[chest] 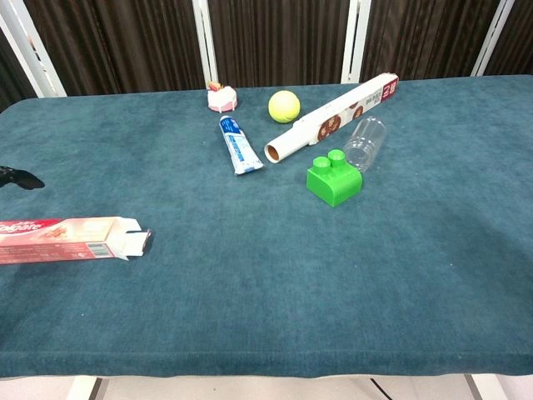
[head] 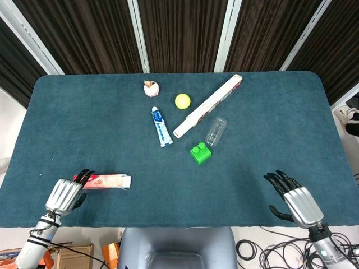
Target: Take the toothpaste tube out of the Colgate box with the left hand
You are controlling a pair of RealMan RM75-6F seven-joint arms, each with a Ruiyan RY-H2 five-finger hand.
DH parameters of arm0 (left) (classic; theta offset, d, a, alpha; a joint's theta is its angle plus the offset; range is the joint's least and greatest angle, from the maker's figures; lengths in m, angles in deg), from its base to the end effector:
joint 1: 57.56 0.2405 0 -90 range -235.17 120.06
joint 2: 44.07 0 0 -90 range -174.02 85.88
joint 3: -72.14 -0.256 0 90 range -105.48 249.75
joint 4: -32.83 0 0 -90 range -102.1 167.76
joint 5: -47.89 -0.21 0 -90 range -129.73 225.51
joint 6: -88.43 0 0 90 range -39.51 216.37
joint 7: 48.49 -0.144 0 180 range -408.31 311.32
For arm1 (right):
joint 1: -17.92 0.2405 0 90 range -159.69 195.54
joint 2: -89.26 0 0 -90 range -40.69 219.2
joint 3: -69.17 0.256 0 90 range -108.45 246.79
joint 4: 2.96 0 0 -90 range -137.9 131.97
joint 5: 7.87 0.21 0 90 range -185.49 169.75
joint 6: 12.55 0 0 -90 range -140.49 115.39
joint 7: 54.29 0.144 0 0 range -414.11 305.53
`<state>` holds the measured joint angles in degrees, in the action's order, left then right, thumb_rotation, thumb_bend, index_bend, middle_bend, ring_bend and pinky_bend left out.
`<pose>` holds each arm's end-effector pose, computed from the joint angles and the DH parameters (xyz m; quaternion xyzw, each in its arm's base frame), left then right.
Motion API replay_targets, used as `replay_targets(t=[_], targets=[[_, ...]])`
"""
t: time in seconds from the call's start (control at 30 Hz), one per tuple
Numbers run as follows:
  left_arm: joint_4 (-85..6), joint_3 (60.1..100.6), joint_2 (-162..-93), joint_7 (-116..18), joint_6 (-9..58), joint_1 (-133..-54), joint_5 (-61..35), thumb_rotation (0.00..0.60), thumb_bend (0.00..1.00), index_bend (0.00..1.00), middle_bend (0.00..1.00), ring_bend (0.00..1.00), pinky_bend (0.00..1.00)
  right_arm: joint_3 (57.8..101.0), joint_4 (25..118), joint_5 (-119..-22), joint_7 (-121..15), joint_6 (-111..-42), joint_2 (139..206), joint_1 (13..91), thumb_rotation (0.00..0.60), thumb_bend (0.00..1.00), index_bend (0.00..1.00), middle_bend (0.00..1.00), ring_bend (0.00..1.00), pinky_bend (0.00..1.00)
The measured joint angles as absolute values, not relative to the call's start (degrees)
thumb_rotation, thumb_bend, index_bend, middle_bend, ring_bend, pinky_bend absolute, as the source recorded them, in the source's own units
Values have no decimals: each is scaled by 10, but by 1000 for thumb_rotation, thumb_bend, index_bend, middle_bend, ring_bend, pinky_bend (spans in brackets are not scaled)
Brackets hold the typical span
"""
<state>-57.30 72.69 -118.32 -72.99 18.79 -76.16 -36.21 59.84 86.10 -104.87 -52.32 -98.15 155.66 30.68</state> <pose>-0.2686 0.2347 0.0645 -0.7534 -0.2875 -0.2809 0.5204 -0.2876 -0.1725 0.1162 0.7083 -0.3625 0.3953 0.4589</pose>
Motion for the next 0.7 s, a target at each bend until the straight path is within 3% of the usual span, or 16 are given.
replay_targets(t=[0.7], targets=[[-555, 758, -1196, -817, 321, -823, -168, 600, 378, 80, 149, 931, 935, 600, 853, -1082, -556, -974, 1562, 282, 600, 237, 137, 124, 63, 271]])
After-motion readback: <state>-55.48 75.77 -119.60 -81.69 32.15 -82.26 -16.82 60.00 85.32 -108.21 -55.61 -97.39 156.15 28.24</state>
